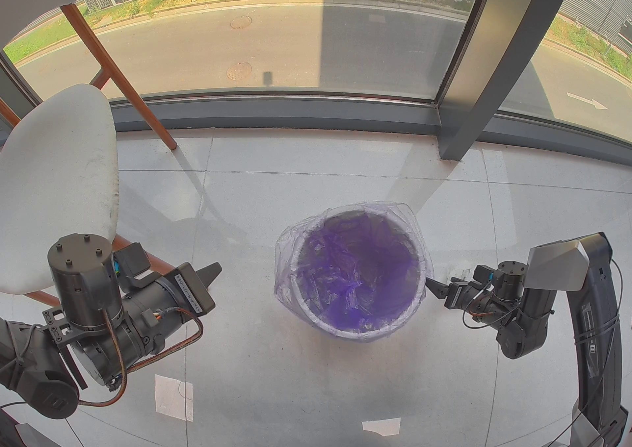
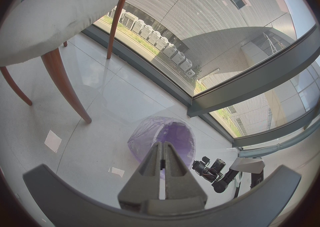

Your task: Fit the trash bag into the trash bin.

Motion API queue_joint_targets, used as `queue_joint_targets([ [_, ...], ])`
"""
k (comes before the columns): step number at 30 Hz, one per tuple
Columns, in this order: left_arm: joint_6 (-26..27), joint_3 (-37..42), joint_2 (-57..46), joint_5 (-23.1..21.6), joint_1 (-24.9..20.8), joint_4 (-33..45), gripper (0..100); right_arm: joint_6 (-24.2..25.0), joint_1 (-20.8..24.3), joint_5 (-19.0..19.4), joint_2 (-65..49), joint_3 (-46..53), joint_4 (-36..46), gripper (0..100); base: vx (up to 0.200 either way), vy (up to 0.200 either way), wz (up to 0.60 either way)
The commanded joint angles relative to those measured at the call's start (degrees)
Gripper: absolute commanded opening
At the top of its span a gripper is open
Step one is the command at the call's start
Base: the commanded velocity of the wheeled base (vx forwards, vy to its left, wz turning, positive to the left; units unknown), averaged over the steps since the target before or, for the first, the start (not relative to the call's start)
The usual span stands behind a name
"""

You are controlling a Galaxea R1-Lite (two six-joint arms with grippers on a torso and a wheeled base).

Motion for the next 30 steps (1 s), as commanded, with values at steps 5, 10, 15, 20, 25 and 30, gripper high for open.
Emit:
queue_joint_targets([
  [5,-0.03,2.48,-3.0,-0.03,-0.06,-1.47,0,3.35,0.41,3.48,-17.92,15.95,-0.29,100,0.0,0.0,0.0],
  [10,-0.03,2.83,-3.18,-0.03,-0.06,-1.39,0,4.41,-0.73,3.04,-23.46,22.8,-0.29,100,0.0,0.0,0.0],
  [15,0.14,2.92,-3.18,-0.12,-0.06,-1.56,0,0.63,-8.47,2.95,-24.69,21.48,-0.03,100,0.0,0.0,0.0],
  [20,-0.12,5.12,-5.37,-0.21,-0.06,-1.56,0,-8.08,-13.74,2.95,-24.86,17.35,8.41,100,0.0,0.0,0.0],
  [25,-0.12,6.35,-6.52,-0.29,-0.06,-1.3,0,-10.36,-11.63,-2.76,-27.24,5.14,29.59,100,0.0,0.0,0.0],
  [30,-0.38,7.58,-6.6,-0.38,-0.06,-0.86,0,-10.45,-8.56,-8.47,-27.5,-9.98,54.9,100,0.0,0.0,0.0],
])
